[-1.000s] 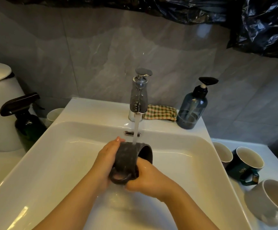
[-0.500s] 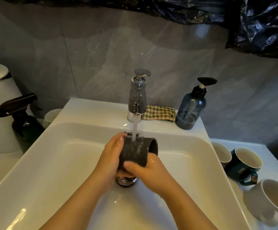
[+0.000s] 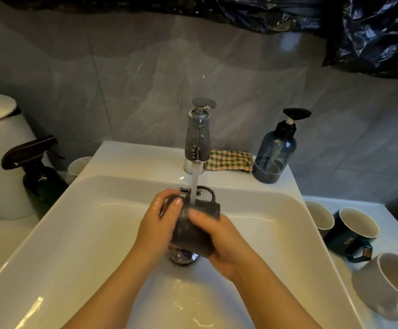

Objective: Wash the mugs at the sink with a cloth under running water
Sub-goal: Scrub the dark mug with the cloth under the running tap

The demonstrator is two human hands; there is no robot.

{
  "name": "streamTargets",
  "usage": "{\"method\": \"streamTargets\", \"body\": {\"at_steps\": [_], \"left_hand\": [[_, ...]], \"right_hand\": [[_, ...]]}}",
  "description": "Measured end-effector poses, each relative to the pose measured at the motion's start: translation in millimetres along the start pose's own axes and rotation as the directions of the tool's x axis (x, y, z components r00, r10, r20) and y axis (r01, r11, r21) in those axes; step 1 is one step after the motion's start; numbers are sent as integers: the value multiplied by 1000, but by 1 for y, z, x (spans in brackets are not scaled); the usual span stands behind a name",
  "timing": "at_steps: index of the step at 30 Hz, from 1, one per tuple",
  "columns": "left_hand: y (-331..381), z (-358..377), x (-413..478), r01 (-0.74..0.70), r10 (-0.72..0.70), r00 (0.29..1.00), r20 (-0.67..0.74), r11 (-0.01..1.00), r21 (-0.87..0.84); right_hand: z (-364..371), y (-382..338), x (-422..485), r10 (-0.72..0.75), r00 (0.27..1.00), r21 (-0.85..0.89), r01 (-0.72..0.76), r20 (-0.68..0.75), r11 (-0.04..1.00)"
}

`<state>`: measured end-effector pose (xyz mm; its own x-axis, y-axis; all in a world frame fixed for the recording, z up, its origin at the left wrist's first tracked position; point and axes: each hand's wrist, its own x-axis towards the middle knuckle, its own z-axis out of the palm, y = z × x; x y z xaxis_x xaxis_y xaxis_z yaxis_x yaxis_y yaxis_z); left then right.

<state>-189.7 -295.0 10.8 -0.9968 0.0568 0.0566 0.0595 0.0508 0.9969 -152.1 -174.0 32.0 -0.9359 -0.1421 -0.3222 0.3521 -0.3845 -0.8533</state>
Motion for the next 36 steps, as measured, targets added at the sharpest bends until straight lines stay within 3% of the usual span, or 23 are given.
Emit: {"method": "streamTargets", "body": {"at_steps": [1, 3, 6, 8, 11, 13, 15, 18, 21, 24, 27, 29, 31, 32, 34, 36], "left_hand": [[1, -2, -1, -134, 131, 991, 35, 982, 130], [-1, -2, -2, -245, 229, 969, 92, 935, 255], [1, 4, -2, -186, 179, 982, 51, 964, 191], [-3, 6, 2, -85, 88, 996, -30, 994, 70], [-2, 1, 9, 198, -233, 963, -133, 952, -233], [1, -5, 11, 308, -382, 916, -121, 865, -397], [3, -8, 12, 326, -416, 903, -105, 824, -463], [6, -4, 7, 205, -259, 954, -148, 930, -305], [2, 1, -1, -111, 120, 989, -90, 990, 92], [-5, 4, -5, -395, 389, 917, 86, 855, 337], [-7, 10, -9, -443, 403, 897, 183, 812, 381], [-1, 15, -10, -328, 326, 944, 51, 909, 256], [7, 19, -6, -25, 11, 992, -124, 994, -106], [7, 17, -2, 124, -175, 974, -142, 943, -310], [9, 7, 1, 346, -455, 890, -36, 723, -598], [9, 0, 2, 465, -559, 822, 110, 547, -696]], "right_hand": [[-3, -3, 0, 66, 998, 226, -65, 6, 972], [-4, -7, 0, 99, 994, 356, -74, -54, 932], [1, -3, -1, -24, 980, 73, 39, -197, 997], [4, -4, -4, -146, 965, -135, 118, -219, 984], [7, -5, -8, -267, 953, -314, 212, -144, 926], [9, -8, -11, -277, 950, -216, 243, -147, 946], [11, -10, -12, -245, 966, -48, 241, -87, 969], [17, -6, -12, -266, 959, -56, 262, -96, 963], [16, -1, -7, -373, 902, -126, 353, -216, 927], [5, -8, 0, -177, 872, 64, 231, -456, 971], [-1, -13, 0, 25, 876, 198, 81, -481, 977], [2, -10, -3, -61, 890, 32, 85, -452, 996], [9, -5, -8, -292, 908, -241, 225, -299, 944], [11, -1, -9, -392, 902, -386, 302, -179, 872], [12, 7, -4, -505, 862, -682, 398, 49, 613], [10, 12, 3, -569, 812, -842, 394, 130, 369]]}}
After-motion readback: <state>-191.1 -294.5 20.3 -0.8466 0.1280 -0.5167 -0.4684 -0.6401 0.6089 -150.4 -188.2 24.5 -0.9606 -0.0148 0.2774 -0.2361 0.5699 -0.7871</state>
